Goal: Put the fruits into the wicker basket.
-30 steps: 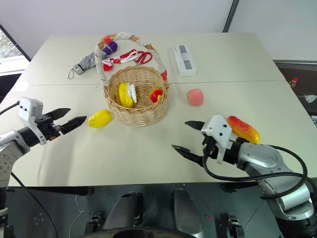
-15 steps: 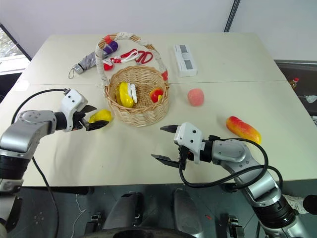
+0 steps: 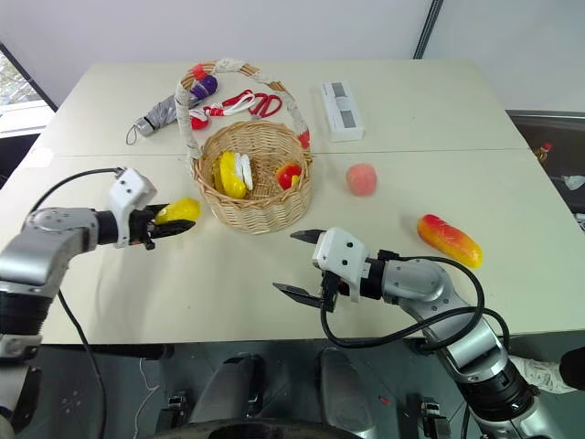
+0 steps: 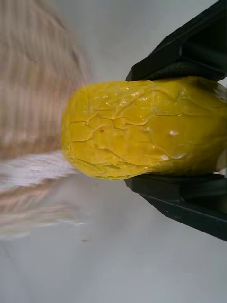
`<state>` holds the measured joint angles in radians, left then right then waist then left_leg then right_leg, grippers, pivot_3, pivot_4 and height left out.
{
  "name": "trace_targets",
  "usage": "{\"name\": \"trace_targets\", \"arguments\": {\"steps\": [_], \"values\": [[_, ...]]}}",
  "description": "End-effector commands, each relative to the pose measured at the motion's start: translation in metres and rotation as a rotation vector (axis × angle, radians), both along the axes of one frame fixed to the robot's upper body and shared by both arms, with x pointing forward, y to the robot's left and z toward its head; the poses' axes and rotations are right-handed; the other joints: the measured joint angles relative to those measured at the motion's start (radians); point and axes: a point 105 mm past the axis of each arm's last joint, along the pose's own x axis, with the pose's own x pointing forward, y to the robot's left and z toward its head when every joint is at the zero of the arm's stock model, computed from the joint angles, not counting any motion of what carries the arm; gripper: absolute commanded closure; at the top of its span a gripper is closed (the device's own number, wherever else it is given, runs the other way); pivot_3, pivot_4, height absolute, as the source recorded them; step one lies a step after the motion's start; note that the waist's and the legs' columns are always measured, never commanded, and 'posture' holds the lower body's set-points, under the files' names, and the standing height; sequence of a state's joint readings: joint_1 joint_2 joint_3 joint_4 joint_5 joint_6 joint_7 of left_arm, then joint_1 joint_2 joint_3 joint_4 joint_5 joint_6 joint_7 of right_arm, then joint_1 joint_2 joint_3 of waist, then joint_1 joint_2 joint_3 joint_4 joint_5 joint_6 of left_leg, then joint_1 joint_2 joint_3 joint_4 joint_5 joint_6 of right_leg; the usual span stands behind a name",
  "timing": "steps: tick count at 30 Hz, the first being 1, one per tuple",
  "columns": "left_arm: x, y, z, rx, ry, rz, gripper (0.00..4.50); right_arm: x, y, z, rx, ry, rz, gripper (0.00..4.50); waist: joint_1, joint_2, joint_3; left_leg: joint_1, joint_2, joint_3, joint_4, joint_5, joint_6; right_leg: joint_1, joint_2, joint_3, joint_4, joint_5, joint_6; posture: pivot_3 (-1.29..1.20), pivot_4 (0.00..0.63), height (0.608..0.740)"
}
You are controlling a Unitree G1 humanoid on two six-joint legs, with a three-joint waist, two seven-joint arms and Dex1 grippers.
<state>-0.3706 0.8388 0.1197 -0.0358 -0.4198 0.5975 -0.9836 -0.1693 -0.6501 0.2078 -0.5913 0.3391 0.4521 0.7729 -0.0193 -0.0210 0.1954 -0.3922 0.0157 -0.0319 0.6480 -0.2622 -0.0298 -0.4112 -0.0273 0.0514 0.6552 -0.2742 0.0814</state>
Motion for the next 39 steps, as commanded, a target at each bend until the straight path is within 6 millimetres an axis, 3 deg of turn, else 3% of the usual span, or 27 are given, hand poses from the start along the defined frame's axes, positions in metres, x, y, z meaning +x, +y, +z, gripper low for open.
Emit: {"name": "trace_targets", "arguments": {"steps": [1,4,8,12,15,17,18,21,24,32,39], "values": [[-0.021,-0.023,0.062,-0.127,-0.161,-0.116,2.62,0.009,-0.012,0.022,0.009,-0.075,-0.036,0.0,0.004,0.0,0.0,0.0,0.0,0.0,0.0,0.0,0.0,0.0,0.0,0.0,0.0,0.0,0.0,0.0,0.15,0.74],[-0.014,-0.054,0.08,-0.102,-0.247,-0.146,2.62,0.018,-0.019,0.024,-0.002,-0.082,-0.069,0.0,0.013,-0.001,0.0,0.0,-0.002,-0.001,0.002,0.0,0.0,0.003,0.0,-0.001,0.0,0.0,0.0,0.0,0.15,0.74],[0.018,-0.098,0.078,-0.024,-0.289,-0.13,2.62,0.032,-0.029,0.026,-0.023,-0.102,-0.124,0.0,0.011,-0.001,-0.001,0.001,-0.006,-0.001,0.003,0.0,0.0,0.005,0.0,-0.001,-0.001,0.001,0.002,0.0,0.15,0.74],[0.034,-0.114,0.071,-0.014,-0.271,-0.124,2.62,0.045,-0.038,0.029,-0.02,-0.123,-0.204,0.0,-0.006,-0.001,0.0,0.0,-0.006,0.0,0.002,0.0,0.001,0.002,0.002,0.0,0.0,0.001,0.002,0.0,0.15,0.74],[0.04,-0.119,0.066,0.0,-0.257,-0.135,1.44,0.062,-0.053,0.035,0.077,-0.102,-0.355,0.0,-0.017,-0.001,0.0,0.0,-0.004,0.0,0.0,0.0,0.001,0.0,0.003,0.001,0.001,0.001,0.002,0.0,0.15,0.74],[0.042,-0.118,0.067,0.014,-0.27,-0.135,0.3,0.068,-0.057,0.037,0.12,-0.097,-0.407,0.0,-0.019,-0.001,0.0,0.0,-0.003,0.0,0.001,0.0,0.001,-0.001,0.004,0.001,0.003,0.001,0.001,0.0,0.15,0.74],[0.041,-0.118,0.071,0.001,-0.283,-0.139,0.04,0.073,-0.061,0.039,0.152,-0.092,-0.45,0.0,-0.019,-0.001,0.0,0.0,-0.003,0.0,0.001,0.0,0.001,-0.001,0.004,0.001,0.004,0.001,0.001,0.0,0.15,0.74],[0.036,-0.119,0.083,-0.059,-0.317,-0.17,0.04,0.088,-0.069,0.041,0.199,-0.085,-0.564,0.0,-0.022,0.0,0.0,0.0,-0.003,0.0,0.002,0.0,0.0,-0.001,0.003,0.001,0.005,0.001,0.001,0.0,0.15,0.74],[0.011,-0.121,0.089,-0.114,-0.353,-0.291,0.04,0.114,-0.081,0.039,0.232,-0.067,-0.722,0.0,-0.024,0.0,0.0,0.0,-0.003,0.0,0.003,0.0,0.0,-0.001,0.002,0.001,0.006,0.001,0.002,0.0,0.15,0.74],[-0.017,-0.12,0.064,-0.13,-0.247,-0.34,0.04,0.162,-0.095,0.016,0.308,0.046,-0.927,0.0,-0.022,0.0,0.0,0.0,-0.004,0.001,0.002,0.0,0.0,-0.001,0.001,0.002,0.006,0.001,0.001,0.0,0.15,0.74],[-0.027,-0.118,0.054,-0.107,-0.221,-0.323,0.04,0.176,-0.091,-0.004,0.282,0.122,-0.95,0.0,-0.024,0.0,0.0,0.0,-0.004,0.001,0.001,0.0,0.0,-0.002,0.001,0.003,0.006,0.001,0.002,0.0,0.15,0.74]]}}
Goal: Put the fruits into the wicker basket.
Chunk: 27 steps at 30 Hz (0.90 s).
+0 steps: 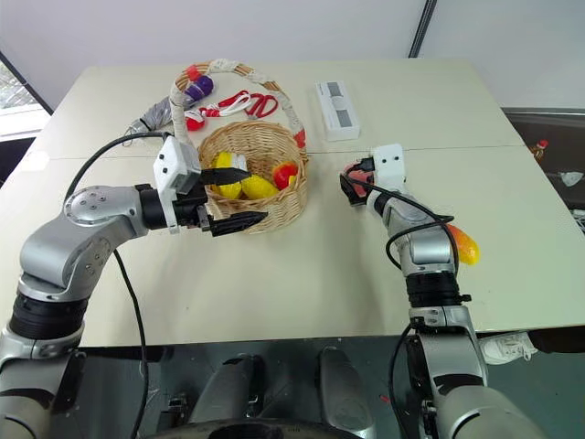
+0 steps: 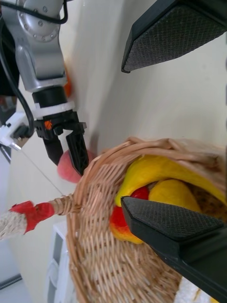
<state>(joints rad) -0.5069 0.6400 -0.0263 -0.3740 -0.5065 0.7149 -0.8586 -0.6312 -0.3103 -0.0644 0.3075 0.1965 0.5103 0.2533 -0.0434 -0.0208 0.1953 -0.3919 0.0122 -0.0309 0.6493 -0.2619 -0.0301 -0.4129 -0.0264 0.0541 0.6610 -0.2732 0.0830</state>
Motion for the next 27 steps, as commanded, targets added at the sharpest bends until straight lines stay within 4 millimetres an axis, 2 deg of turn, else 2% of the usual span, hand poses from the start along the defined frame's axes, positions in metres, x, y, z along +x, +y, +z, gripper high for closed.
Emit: {"name": "trace_targets", "arguments": {"steps": [1,3,5,6,9,12,15,17,19,20,22,24,27], "values": [[-0.006,0.0,0.01,-0.005,-0.045,-0.001,0.01,0.005,0.004,0.016,0.011,-0.067,0.014,0.26,0.0,0.0,0.0,0.0,0.0,0.0,0.0,0.0,0.0,0.0,0.0,0.0,0.0,0.0,0.0,0.0,0.15,0.74],[-0.005,0.001,0.01,-0.004,-0.046,0.008,0.0,0.005,0.006,0.019,0.01,-0.079,0.021,0.9,0.0,0.0,0.0,0.0,0.0,0.0,0.0,0.0,0.0,0.0,0.0,0.0,0.0,0.0,0.0,0.0,0.15,0.74],[-0.004,0.004,0.011,-0.004,-0.05,0.022,0.0,0.003,0.006,0.023,-0.007,-0.099,0.031,1.88,0.0,0.0,0.0,0.0,0.0,0.0,0.0,0.0,0.0,0.0,0.0,0.0,0.0,0.0,0.0,0.0,0.15,0.74],[-0.002,0.005,0.012,-0.007,-0.053,0.031,0.0,0.002,0.006,0.026,-0.013,-0.115,0.038,2.17,0.0,0.0,0.0,0.0,0.0,0.0,0.0,0.0,0.0,0.0,0.0,0.0,0.0,0.0,0.0,0.0,0.15,0.74],[0.001,0.015,0.014,-0.017,-0.063,0.065,0.0,-0.007,0.007,0.04,-0.084,-0.174,0.084,2.17,-0.001,0.0,0.0,0.0,0.0,0.0,0.0,0.0,0.0,0.0,0.0,0.0,0.0,0.0,0.0,0.0,0.15,0.74],[0.006,0.039,0.016,-0.049,-0.059,0.14,0.0,-0.036,0.015,0.058,-0.273,-0.272,0.258,2.17,0.001,0.001,0.0,0.0,0.0,0.0,-0.001,0.0,0.0,-0.001,0.0,0.0,0.0,0.0,0.0,0.0,0.15,0.74],[0.01,0.063,0.015,-0.081,-0.035,0.213,0.0,-0.073,0.034,0.07,-0.353,-0.337,0.485,2.17,0.001,0.001,0.0,-0.001,0.0,0.0,-0.001,0.0,0.0,-0.001,0.0,-0.001,-0.001,0.0,0.0,0.0,0.15,0.74],[0.008,0.075,0.012,-0.084,-0.021,0.232,0.0,-0.097,0.055,0.081,-0.328,-0.365,0.637,2.17,-0.004,0.001,0.0,0.0,0.0,0.0,-0.001,0.0,0.0,-0.001,0.0,-0.001,-0.001,0.0,0.0,0.0,0.15,0.74],[0.006,0.081,0.009,-0.072,-0.016,0.237,0.0,-0.114,0.076,0.091,-0.291,-0.385,0.743,2.17,-0.005,0.001,0.0,0.001,0.002,0.0,-0.001,0.0,0.0,0.0,0.001,0.0,-0.001,0.0,0.0,0.0,0.15,0.74],[0.006,0.083,0.008,-0.067,-0.016,0.236,0.0,-0.117,0.082,0.093,-0.276,-0.389,0.764,2.17,-0.005,0.001,0.0,0.001,0.002,-0.001,-0.001,0.0,0.0,0.0,0.001,0.0,0.0,0.0,0.0,0.0,0.15,0.74],[0.007,0.083,0.008,-0.07,-0.015,0.239,0.0,-0.115,0.113,0.102,-0.202,-0.405,0.791,2.17,-0.002,0.0,0.0,0.001,0.003,-0.001,0.0,0.0,0.0,0.0,0.001,0.0,0.0,0.0,0.0,0.0,0.15,0.74],[0.006,0.081,0.008,-0.074,-0.016,0.233,0.0,-0.11,0.135,0.106,-0.163,-0.398,0.792,2.17,-0.003,0.0,0.0,0.001,0.003,-0.001,0.0,0.0,0.0,0.0,0.001,0.0,0.001,0.0,0.0,0.0,0.15,0.74],[0.002,0.073,0.009,-0.091,-0.02,0.214,0.0,-0.084,0.157,0.105,-0.129,-0.349,0.692,2.17,0.0,0.0,0.0,0.001,0.003,-0.002,0.0,0.0,-0.001,-0.002,0.001,-0.001,0.002,0.0,-0.001,0.0,0.15,0.74]]}}
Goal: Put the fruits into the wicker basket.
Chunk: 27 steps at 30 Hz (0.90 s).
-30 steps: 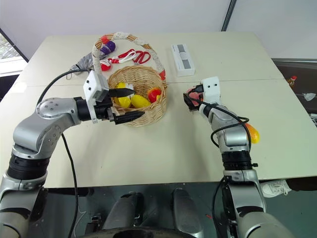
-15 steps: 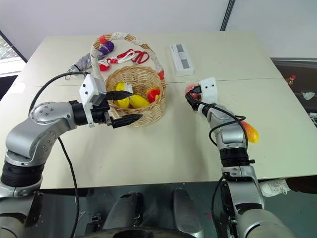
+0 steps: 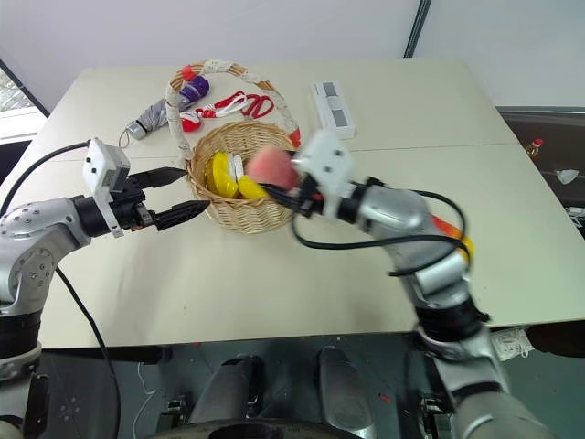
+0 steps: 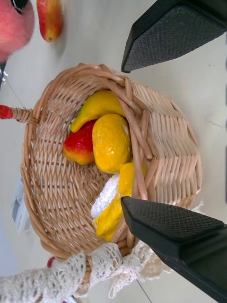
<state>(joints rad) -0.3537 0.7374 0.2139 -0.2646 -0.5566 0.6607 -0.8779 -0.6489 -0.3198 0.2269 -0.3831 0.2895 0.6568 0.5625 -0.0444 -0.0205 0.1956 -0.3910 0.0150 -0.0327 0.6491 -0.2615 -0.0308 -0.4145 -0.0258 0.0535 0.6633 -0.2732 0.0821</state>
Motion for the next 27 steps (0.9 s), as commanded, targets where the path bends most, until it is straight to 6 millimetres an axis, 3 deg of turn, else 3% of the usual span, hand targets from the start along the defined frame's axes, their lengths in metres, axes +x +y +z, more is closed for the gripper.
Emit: {"name": "trace_targets", "arguments": {"steps": [1,3,8,13,17,20,22,25,27], "values": [[-0.008,-0.009,0.013,-0.017,-0.063,-0.029,0.0,0.025,0.013,-0.002,0.0,0.031,-0.121,2.17,0.004,0.0,0.0,-0.001,0.0,0.0,0.0,0.0,0.0,-0.001,0.0,0.0,0.0,0.0,0.0,0.0,0.15,0.74],[-0.009,-0.013,0.012,-0.026,-0.064,-0.03,0.0,0.031,0.018,-0.004,0.009,0.05,-0.133,2.17,0.01,-0.001,0.0,-0.002,-0.002,0.0,0.0,0.0,-0.001,-0.002,-0.002,0.0,0.0,0.0,0.0,0.0,0.15,0.74],[-0.013,-0.024,0.012,-0.052,-0.067,-0.044,0.0,0.04,0.018,-0.004,0.041,0.055,-0.174,0.04,0.007,-0.001,0.0,-0.01,-0.004,0.001,0.0,0.001,-0.001,-0.009,-0.005,0.0,0.0,0.001,0.001,0.0,0.15,0.74],[-0.016,-0.032,0.011,-0.069,-0.058,-0.067,0.0,0.016,0.007,0.022,0.088,-0.078,-0.089,0.04,0.001,-0.001,0.0,-0.015,-0.003,0.0,0.001,0.002,-0.003,-0.016,-0.003,0.0,0.002,0.001,0.0,0.0,0.15,0.74],[-0.027,-0.063,0.006,-0.05,-0.041,-0.202,0.0,-0.021,-0.045,0.009,-0.054,-0.097,-0.014,0.04,0.018,-0.001,-0.001,-0.016,-0.004,0.0,0.001,0.002,-0.003,-0.014,-0.003,-0.002,0.001,0.001,0.0,0.0,0.15,0.74],[-0.038,-0.099,0.001,-0.035,-0.042,-0.338,0.0,-0.024,-0.109,-0.023,-0.278,-0.003,-0.167,0.04,0.039,-0.001,-0.001,-0.017,-0.006,0.0,0.002,0.001,-0.002,-0.012,-0.005,-0.002,-0.003,0.001,0.001,0.0,0.15,0.74],[-0.041,-0.116,-0.001,-0.036,-0.047,-0.397,0.0,-0.022,-0.142,-0.036,-0.355,0.053,-0.283,0.04,0.032,-0.001,-0.001,-0.017,-0.006,0.001,0.003,0.001,-0.002,-0.01,-0.005,-0.002,-0.004,0.002,0.002,0.0,0.15,0.74],[-0.05,-0.148,-0.005,-0.035,-0.051,-0.519,0.0,-0.017,-0.206,-0.064,-0.529,0.143,-0.53,0.04,0.025,-0.001,-0.001,-0.015,-0.006,0.002,0.004,0.001,-0.001,-0.01,-0.001,-0.001,-0.003,0.002,0.003,0.0,0.15,0.74],[-0.052,-0.157,-0.009,-0.027,-0.052,-0.551,0.0,-0.016,-0.231,-0.074,-0.571,0.18,-0.632,0.04,0.019,0.0,-0.001,-0.013,-0.005,0.003,0.003,0.001,-0.001,-0.01,0.001,0.0,-0.003,0.002,0.002,0.0,0.15,0.74]]}}
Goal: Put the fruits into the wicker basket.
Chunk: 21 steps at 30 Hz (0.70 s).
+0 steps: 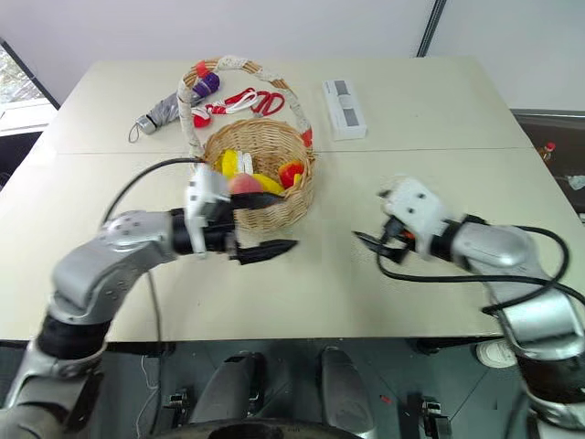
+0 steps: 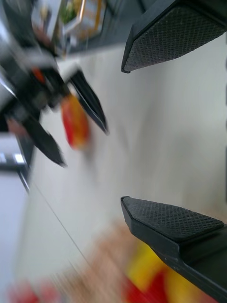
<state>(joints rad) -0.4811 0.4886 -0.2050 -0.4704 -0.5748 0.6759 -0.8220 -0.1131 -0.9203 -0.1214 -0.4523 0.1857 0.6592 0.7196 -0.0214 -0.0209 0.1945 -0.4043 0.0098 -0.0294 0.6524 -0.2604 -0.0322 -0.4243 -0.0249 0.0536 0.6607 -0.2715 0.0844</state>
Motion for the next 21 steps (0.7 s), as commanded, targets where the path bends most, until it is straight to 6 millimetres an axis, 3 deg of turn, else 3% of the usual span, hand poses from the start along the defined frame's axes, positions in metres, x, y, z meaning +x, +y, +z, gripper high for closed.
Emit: {"name": "trace_targets", "arguments": {"steps": [1,6,12,15,18,21], "values": [[-0.004,-0.013,-0.003,0.019,-0.04,-0.05,0.0,0.005,-0.037,-0.001,-0.078,-0.04,-0.154,0.04,-0.008,0.0,0.0,0.001,0.0,0.001,-0.001,0.0,0.0,0.0,0.001,0.002,0.001,0.0,0.0,0.0,0.15,0.74],[0.001,-0.015,-0.005,0.027,-0.055,-0.044,0.0,0.009,-0.068,-0.015,-0.105,-0.038,-0.279,0.04,-0.021,0.001,0.0,0.003,0.002,0.0,-0.001,0.0,0.0,0.0,0.004,0.004,0.003,0.0,-0.001,0.0,0.15,0.74],[0.003,-0.006,-0.009,0.045,-0.057,-0.016,0.0,0.013,-0.076,-0.027,-0.057,-0.004,-0.338,0.04,-0.02,0.001,0.0,0.002,0.002,0.0,0.0,0.0,0.0,0.0,0.005,0.004,0.003,0.0,-0.001,0.0,0.15,0.74],[0.004,-0.003,-0.009,0.043,-0.056,0.0,0.0,0.014,-0.073,-0.028,-0.039,-0.002,-0.326,1.3,-0.018,0.001,0.0,0.002,0.002,0.0,0.0,0.0,0.0,0.0,0.004,0.004,0.003,0.0,0.0,0.0,0.15,0.74],[0.005,0.005,-0.006,0.017,-0.051,0.035,0.0,0.018,-0.06,-0.016,-0.041,-0.046,-0.273,2.77,-0.019,0.001,0.0,0.002,0.002,0.0,0.001,0.0,0.0,0.0,0.004,0.004,0.003,0.0,0.0,0.0,0.15,0.74],[0.011,0.021,0.0,-0.021,-0.048,0.105,0.0,0.018,-0.033,0.003,-0.066,-0.123,-0.11,2.77,-0.021,0.001,0.0,0.002,0.003,0.0,0.001,0.0,0.0,0.0,0.005,0.004,0.003,0.0,-0.001,0.0,0.15,0.74]]}}
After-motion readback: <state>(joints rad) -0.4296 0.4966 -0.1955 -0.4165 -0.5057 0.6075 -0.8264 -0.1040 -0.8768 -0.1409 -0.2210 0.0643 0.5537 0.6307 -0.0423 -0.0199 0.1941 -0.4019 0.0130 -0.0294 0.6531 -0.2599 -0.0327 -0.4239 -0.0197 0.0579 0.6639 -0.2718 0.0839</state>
